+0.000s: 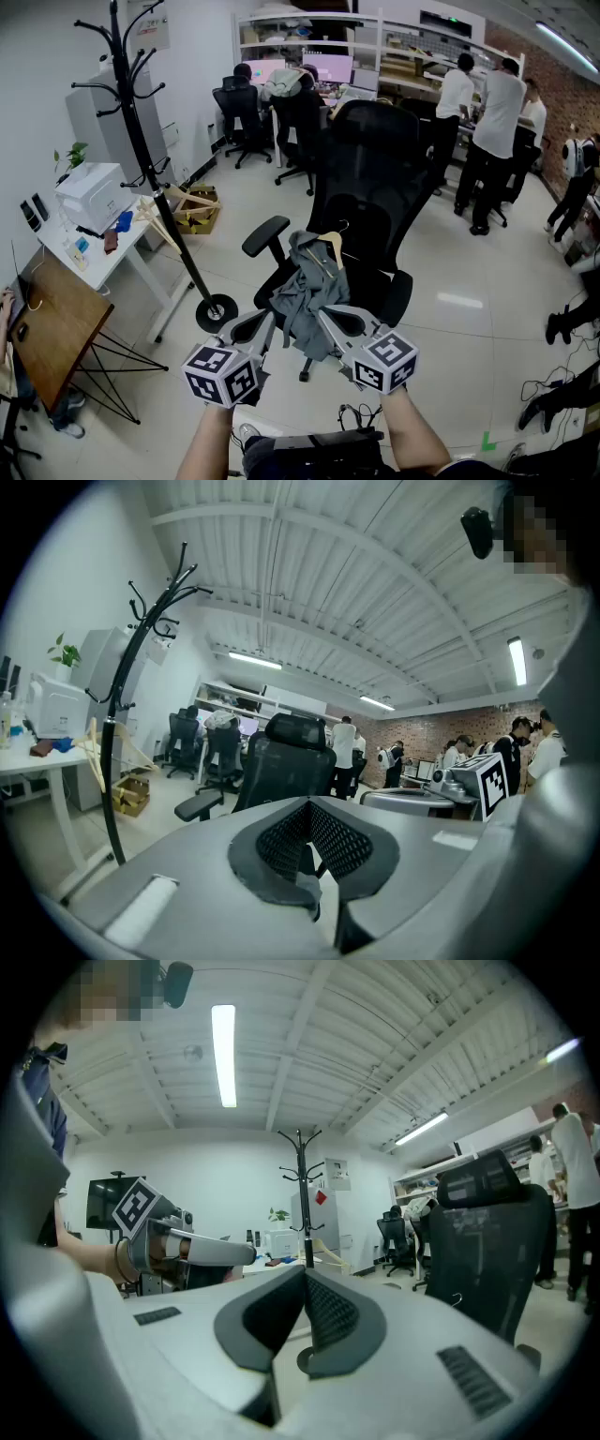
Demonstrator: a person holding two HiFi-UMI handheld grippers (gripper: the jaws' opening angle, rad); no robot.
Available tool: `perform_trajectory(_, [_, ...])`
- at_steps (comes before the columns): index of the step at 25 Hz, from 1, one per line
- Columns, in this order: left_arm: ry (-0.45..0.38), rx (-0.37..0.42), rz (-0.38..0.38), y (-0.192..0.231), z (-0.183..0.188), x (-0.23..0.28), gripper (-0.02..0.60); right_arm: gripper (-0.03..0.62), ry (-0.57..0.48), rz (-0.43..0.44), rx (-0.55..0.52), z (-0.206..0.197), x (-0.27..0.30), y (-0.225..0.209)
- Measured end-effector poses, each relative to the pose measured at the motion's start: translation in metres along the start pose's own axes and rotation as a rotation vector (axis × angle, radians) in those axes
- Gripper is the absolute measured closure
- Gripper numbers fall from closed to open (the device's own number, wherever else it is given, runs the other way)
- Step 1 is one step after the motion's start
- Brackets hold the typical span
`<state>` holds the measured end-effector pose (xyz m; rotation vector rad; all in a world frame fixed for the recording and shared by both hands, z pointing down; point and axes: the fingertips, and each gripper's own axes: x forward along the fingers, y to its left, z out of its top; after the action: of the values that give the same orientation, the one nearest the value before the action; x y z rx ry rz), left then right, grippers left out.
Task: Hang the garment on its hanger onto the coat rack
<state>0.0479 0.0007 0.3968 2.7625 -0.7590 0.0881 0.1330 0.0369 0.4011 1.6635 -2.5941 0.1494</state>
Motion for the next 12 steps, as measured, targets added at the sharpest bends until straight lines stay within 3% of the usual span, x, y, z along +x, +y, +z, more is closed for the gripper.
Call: perform_trajectory(12, [0.016, 0.007, 0.000, -0.008, -0.006, 0.021, 0.580, 0.594, 0.014, 0.015, -0.008, -0.004, -0.002, -0.017])
